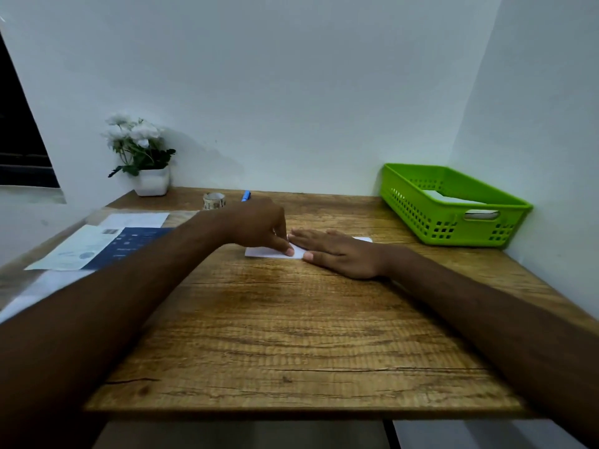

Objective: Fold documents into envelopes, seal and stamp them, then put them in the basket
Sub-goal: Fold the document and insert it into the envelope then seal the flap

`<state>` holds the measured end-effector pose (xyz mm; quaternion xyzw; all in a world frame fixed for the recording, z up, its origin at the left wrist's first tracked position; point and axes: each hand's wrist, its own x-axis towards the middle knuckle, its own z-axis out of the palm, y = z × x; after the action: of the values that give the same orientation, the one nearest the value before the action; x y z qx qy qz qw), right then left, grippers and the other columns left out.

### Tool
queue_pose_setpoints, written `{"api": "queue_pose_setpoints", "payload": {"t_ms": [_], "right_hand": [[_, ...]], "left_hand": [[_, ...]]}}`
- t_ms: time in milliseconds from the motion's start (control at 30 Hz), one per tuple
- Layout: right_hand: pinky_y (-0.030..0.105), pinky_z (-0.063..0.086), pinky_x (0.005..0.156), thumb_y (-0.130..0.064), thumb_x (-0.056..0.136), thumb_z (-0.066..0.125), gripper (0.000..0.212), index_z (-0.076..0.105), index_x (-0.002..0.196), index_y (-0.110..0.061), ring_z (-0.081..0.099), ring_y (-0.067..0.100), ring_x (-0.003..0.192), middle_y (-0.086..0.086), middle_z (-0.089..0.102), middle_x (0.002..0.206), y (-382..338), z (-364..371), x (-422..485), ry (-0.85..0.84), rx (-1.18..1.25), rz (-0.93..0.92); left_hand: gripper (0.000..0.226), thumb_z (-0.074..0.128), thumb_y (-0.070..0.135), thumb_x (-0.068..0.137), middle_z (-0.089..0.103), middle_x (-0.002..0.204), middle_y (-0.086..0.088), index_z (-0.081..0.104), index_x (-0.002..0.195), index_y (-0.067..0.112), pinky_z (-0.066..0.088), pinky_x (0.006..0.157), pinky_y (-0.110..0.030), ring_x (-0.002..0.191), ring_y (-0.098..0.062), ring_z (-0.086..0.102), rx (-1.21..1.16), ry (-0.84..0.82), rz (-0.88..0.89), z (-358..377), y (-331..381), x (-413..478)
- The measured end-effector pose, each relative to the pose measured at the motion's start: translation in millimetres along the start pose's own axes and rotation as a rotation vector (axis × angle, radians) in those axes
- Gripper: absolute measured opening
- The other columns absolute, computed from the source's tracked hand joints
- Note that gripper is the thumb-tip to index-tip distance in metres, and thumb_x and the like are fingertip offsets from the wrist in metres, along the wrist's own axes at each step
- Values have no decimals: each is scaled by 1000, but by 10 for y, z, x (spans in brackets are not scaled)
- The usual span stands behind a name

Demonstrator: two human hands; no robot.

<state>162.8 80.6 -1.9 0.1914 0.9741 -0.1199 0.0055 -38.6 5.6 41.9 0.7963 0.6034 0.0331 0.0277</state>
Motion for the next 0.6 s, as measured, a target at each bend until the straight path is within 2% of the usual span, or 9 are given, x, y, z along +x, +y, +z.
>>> {"api": "queue_pose_setpoints", "payload": {"t_ms": [67, 133, 167, 233, 267, 333, 400, 467, 600], "right_hand": [[52, 3, 121, -39, 105, 27, 52, 16, 155, -27, 3, 9, 150, -5, 9, 164, -4, 27, -27, 14, 6, -10], [50, 4, 121, -37, 105, 28, 52, 18, 154, -25, 5, 9, 150, -4, 11, 163, -27, 46, -96, 22, 13, -37], [48, 5, 122, -37, 105, 29, 52, 19, 154, -25, 6, 8, 150, -4, 13, 163, -38, 58, -142, 30, 22, -53], [41, 5, 122, -36, 104, 31, 50, 23, 153, -28, 7, 6, 149, -6, 15, 162, -52, 77, -235, 51, 46, -77], [37, 4, 122, -36, 104, 32, 48, 25, 152, -30, 7, 5, 149, -7, 16, 162, -49, 74, -276, 53, 57, -77], [25, 4, 120, -31, 105, 35, 46, 29, 151, -31, 8, 2, 148, -8, 17, 161, -28, 64, -367, 35, 95, -64], [14, 9, 117, -26, 103, 43, 44, 38, 147, -28, 15, -4, 145, -9, 25, 158, 3, 39, -464, 48, 170, -47], [9, 20, 113, -19, 98, 56, 39, 54, 137, -21, 32, -7, 137, -7, 41, 149, 33, 4, -574, 131, 277, -18], [18, 43, 102, -11, 83, 75, 17, 78, 100, -11, 63, 1, 113, -2, 70, 118, 165, -38, -796, 333, 364, 18]], "left_hand": [[37, 60, 42, 89, 73, 88, -2, 74, 100, 9, 40, 60, -10, 68, -8, 59, 8, -4, -5, 4, 82, -27], [36, 60, 39, 91, 60, 59, 2, 75, 87, 6, 35, 50, -8, 50, -9, 46, 22, 19, -5, 18, 166, -70], [36, 61, 38, 90, 53, 53, 4, 74, 83, 6, 35, 49, -9, 47, -10, 42, 22, 31, -7, 33, 185, -97], [36, 61, 40, 90, 61, 60, 0, 75, 86, 7, 35, 49, -14, 50, -12, 46, 10, 26, -2, 71, 176, -172], [37, 60, 42, 89, 70, 73, -4, 75, 91, 8, 39, 53, -16, 57, -13, 54, -6, 16, 3, 85, 152, -212], [37, 61, 41, 89, 73, 104, -4, 74, 103, 9, 52, 75, -31, 83, -16, 66, -47, 6, -5, 100, 118, -294], [34, 65, 31, 88, 68, 119, 0, 70, 113, 9, 50, 88, -27, 101, -12, 64, -109, 26, -30, 104, 103, -372], [32, 70, 22, 84, 67, 119, 0, 69, 114, 9, 47, 89, -19, 102, -8, 64, -192, 82, -64, 106, 60, -440], [29, 73, 15, 81, 69, 115, 1, 70, 110, 10, 44, 85, -12, 99, -4, 64, -264, 150, -137, 130, -55, -608]]}}
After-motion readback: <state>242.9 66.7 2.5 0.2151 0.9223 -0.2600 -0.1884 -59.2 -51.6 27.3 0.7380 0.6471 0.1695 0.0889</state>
